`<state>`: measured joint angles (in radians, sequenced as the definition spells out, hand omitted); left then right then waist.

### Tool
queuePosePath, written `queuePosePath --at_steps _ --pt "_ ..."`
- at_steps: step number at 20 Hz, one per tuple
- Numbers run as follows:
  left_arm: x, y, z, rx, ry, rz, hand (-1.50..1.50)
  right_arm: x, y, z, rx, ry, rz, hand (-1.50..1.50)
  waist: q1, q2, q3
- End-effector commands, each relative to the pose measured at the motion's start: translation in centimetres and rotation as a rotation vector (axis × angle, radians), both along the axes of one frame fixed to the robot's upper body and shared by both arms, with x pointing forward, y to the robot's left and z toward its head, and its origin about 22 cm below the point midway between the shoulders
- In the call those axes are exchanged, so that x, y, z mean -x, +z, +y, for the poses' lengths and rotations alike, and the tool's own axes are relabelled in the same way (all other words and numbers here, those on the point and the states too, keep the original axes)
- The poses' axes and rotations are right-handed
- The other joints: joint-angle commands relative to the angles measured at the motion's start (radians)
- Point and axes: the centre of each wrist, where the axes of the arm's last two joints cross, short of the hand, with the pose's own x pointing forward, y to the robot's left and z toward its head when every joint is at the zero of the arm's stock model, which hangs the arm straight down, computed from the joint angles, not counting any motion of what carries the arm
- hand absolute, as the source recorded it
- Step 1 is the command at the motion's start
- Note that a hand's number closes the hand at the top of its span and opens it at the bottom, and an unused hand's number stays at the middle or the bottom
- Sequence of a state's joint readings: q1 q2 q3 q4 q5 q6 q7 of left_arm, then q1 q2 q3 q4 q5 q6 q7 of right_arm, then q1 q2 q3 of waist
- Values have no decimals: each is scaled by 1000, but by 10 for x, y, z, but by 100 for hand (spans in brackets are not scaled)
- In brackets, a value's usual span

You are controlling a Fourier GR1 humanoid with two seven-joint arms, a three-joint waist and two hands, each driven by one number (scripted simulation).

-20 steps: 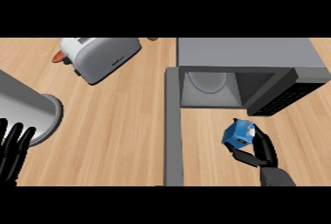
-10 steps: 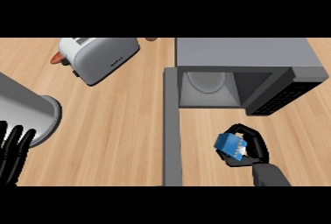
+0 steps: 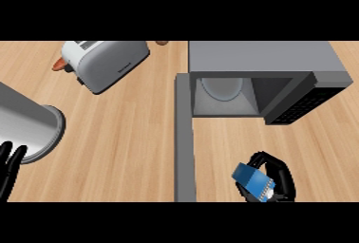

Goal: Pick up the milk, place it into the microwave and close the microwave

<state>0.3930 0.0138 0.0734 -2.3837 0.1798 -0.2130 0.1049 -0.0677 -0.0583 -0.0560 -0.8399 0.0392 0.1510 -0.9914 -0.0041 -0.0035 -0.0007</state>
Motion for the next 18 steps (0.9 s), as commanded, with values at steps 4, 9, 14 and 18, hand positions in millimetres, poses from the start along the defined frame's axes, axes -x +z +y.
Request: queuePosePath --at_steps 4,9,14,18 --pt "-8 10 2 10 9 4 -150 -11 36 42 -3 -95 -37 150 3 3 1" --pt "-1 8 2 16 21 3 -150 -28 71 49 45 -116 -92 150 6 2 0" --pt "8 -4 13 21 7 9 -150 -64 94 69 137 -111 -81 150 15 2 0" --pt "-1 -12 23 -10 17 12 -150 -98 105 76 219 -189 -38 150 17 4 0"
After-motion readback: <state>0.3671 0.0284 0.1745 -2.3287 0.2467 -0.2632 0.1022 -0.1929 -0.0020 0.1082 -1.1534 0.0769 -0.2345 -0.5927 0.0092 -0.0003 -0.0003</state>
